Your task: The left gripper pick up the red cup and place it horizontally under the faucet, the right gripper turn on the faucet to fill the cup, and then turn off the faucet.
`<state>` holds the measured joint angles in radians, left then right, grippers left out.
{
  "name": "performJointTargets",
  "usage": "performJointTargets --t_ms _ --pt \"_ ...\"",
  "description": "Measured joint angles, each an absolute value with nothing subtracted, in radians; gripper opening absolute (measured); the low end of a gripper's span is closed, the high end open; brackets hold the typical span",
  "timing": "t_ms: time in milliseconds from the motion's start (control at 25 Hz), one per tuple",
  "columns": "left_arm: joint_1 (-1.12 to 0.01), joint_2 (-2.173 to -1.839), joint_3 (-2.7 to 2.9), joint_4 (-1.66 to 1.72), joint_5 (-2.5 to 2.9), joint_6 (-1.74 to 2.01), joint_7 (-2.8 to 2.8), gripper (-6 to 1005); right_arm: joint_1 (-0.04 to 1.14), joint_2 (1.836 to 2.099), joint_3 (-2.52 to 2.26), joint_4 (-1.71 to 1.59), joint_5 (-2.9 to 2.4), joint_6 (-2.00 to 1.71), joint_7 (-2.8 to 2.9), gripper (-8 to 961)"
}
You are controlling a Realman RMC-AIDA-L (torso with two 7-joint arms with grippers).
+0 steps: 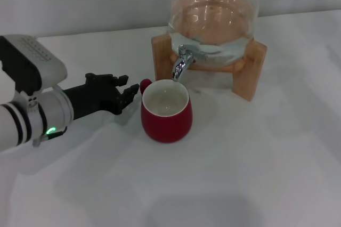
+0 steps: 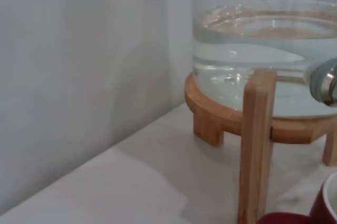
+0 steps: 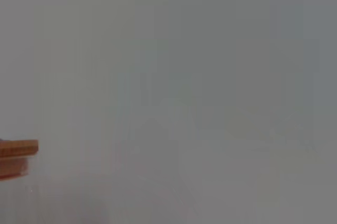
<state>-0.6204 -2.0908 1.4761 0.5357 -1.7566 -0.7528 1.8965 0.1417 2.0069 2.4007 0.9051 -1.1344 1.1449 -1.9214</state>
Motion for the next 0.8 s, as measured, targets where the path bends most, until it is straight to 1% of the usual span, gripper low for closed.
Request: performJointTargets --t_ms 440,800 --pt "-0.577 -2.091 1.477 0.559 -1.755 -0.760 1.881 329 0.139 2.006 2.401 0.905 -1.134 1.146 -1.915 631" --pt "-0.391 -2.083 1.459 0.791 -1.761 -0.763 1.819 335 0.135 2.006 2.401 0.905 -1.134 1.146 -1.911 631"
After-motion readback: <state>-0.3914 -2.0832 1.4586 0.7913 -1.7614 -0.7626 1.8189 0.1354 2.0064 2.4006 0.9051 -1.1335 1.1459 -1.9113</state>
